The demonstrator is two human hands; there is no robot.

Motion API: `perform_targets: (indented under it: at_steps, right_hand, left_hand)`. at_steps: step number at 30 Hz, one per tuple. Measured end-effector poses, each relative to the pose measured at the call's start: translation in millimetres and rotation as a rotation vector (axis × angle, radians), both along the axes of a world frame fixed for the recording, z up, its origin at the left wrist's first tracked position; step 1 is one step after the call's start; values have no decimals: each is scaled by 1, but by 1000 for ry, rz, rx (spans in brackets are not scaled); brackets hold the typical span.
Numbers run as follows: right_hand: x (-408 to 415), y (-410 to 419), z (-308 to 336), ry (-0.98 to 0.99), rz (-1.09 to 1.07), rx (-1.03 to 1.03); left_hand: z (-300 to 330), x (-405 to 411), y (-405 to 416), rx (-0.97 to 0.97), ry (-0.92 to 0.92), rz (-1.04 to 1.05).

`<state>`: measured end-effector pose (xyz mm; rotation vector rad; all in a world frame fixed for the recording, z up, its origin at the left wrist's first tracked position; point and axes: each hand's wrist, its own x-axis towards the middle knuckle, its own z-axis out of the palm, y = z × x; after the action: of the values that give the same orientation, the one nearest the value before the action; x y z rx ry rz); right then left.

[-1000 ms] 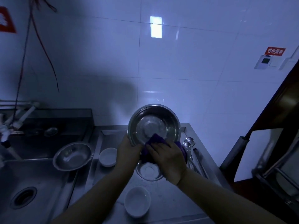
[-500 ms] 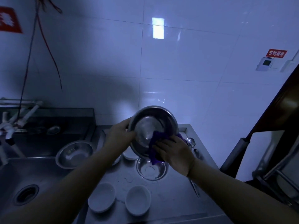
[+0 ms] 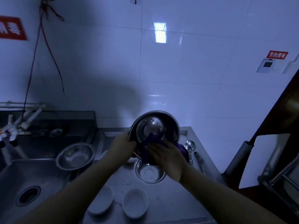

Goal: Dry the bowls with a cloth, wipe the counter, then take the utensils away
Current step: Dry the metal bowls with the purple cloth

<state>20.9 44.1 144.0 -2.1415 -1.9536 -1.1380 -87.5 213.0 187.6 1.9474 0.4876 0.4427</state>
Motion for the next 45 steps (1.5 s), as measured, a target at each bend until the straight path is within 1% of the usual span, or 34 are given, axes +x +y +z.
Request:
perform_targets:
  at_steps: [2, 4, 6, 7, 8, 9, 11, 12, 14, 16, 17, 19, 20, 21, 22, 23, 24, 26, 29, 32, 35, 38, 40, 42, 44, 45]
  right_hand:
    - [14, -12, 5, -45, 6, -87]
    - [22, -19, 8, -62, 8, -74]
    - [23, -22, 12, -7, -12, 15]
    - [21, -21, 15, 38, -24, 67]
    - [19, -19, 18, 101, -36, 108]
    - [16, -17, 20, 161, -48, 131]
    - [12, -14, 25, 247, -80, 140]
    - [12, -14, 28, 269, -93, 132]
    - [15, -18, 29, 309, -101, 65]
    - [21, -21, 27, 329, -101, -83]
    - [25, -22, 24, 397, -97, -166]
    - [39, -25, 29, 591, -144, -232]
    - [47, -29, 32, 619, -154, -282]
    - [58, -32, 36, 540, -140, -338]
    - [68, -34, 39, 414, -131, -389]
    - [76, -37, 42, 341, -120, -414]
    - [83, -36, 45, 276, -125, -416]
    - [89, -28, 48, 203, -159, -346]
    - [91, -17, 52, 197, -138, -328]
    - [87, -13, 52, 228, -47, -396]
    - [77, -12, 46, 223, 78, -459]
    - [84, -22, 46, 269, 73, -520]
    - [92, -33, 52, 257, 89, -497]
    - [97, -38, 59, 177, 89, -402]
    - [102, -35, 63, 159, 17, -294]
    - [103, -31, 65, 172, -10, -293]
  left_hand:
    - [18, 4, 2, 104, 92, -82]
    - [35, 8, 0, 156, 145, -126]
    - [41, 14, -8, 161, 71, -53]
    - [39, 17, -14, 120, 4, 14]
    - [34, 20, -22, 38, -53, 76]
    - [27, 22, -32, -68, -94, 99]
    - [11, 27, -49, -269, -148, 69]
    - [5, 29, -54, -330, -162, 69]
    - [1, 36, -58, -373, -175, 109]
    - [0, 42, -55, -327, -163, 148]
    - [1, 45, -54, -271, -148, 157]
    - [3, 48, -51, -147, -106, 149]
    - [6, 49, -51, -93, -82, 132]
    - [7, 50, -50, -58, -62, 114]
    - [8, 51, -49, -52, -49, 104]
    - [7, 53, -48, -59, -39, 103]
    - [8, 55, -48, -64, -26, 111]
    - [10, 59, -51, -71, -5, 118]
    - [13, 64, -57, -53, 5, 98]
    - [18, 67, -63, -63, -4, 136]
    - [26, 69, -63, -27, -17, 140]
    - [35, 67, -59, -1, 1, 130]
    - [38, 67, -56, 11, 18, 126]
    - [40, 68, -56, 1, 25, 106]
    - [41, 70, -59, -6, 46, 80]
    - [42, 70, -60, -4, 56, 74]
